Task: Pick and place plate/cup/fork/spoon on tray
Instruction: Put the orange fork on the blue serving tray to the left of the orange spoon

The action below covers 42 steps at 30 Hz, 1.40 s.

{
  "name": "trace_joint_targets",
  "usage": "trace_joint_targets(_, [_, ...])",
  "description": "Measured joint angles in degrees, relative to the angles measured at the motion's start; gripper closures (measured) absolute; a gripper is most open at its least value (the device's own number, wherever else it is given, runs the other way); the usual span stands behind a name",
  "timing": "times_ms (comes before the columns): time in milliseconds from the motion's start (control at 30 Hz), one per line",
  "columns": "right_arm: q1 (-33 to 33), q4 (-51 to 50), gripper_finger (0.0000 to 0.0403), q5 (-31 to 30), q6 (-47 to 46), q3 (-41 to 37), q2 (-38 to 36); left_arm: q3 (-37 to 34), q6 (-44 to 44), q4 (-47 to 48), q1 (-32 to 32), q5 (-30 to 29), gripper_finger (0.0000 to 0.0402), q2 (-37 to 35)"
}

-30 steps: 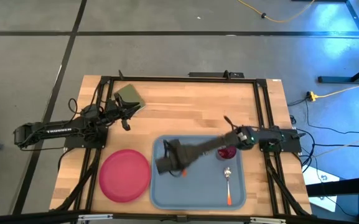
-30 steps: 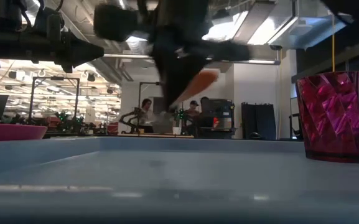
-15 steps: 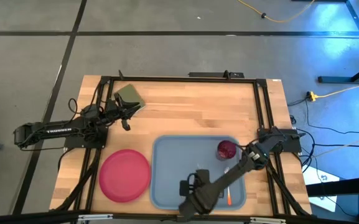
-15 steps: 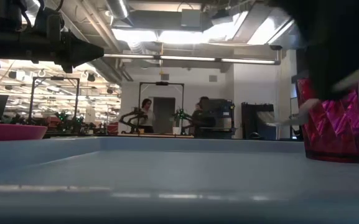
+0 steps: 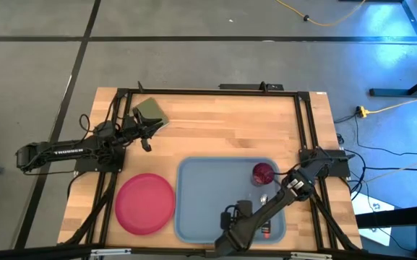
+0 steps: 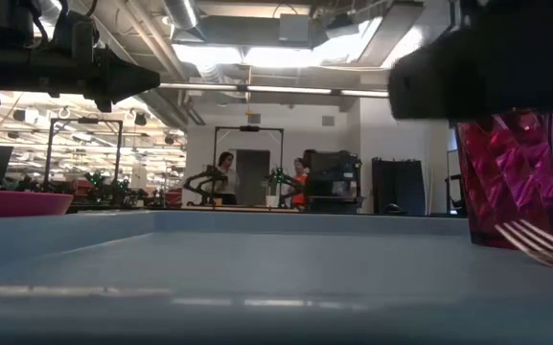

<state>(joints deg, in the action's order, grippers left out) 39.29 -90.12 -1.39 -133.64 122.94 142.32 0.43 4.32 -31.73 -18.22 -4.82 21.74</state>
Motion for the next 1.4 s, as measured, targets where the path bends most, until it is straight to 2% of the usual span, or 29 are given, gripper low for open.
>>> trace_joint_targets(267, [0.2,-0.6,0.0384,5.9,0.4,-4.3,-0.1,0.0,0.0,0.0,0.0,0.0,0.0328,0.0])
trace_joint_targets(400, [0.3,-0.6,0.0384,6.3,0.5,-4.5,-0.1,0.0,0.0,0.0,0.0,0.0,0.0328,0.0])
trace_joint_targets(633, [0.4,0.1,0.0377,2.6,1.1,-3.9,-0.1,0.0,0.0,0.0,0.0,-0.2,0.0328,0.0])
trace_joint_targets(1400, [-1.3,0.4,0.0367,-0.2,3.8,-6.1,-0.2,0.0,0.0,0.0,0.0,-0.4,0.0328,0.0])
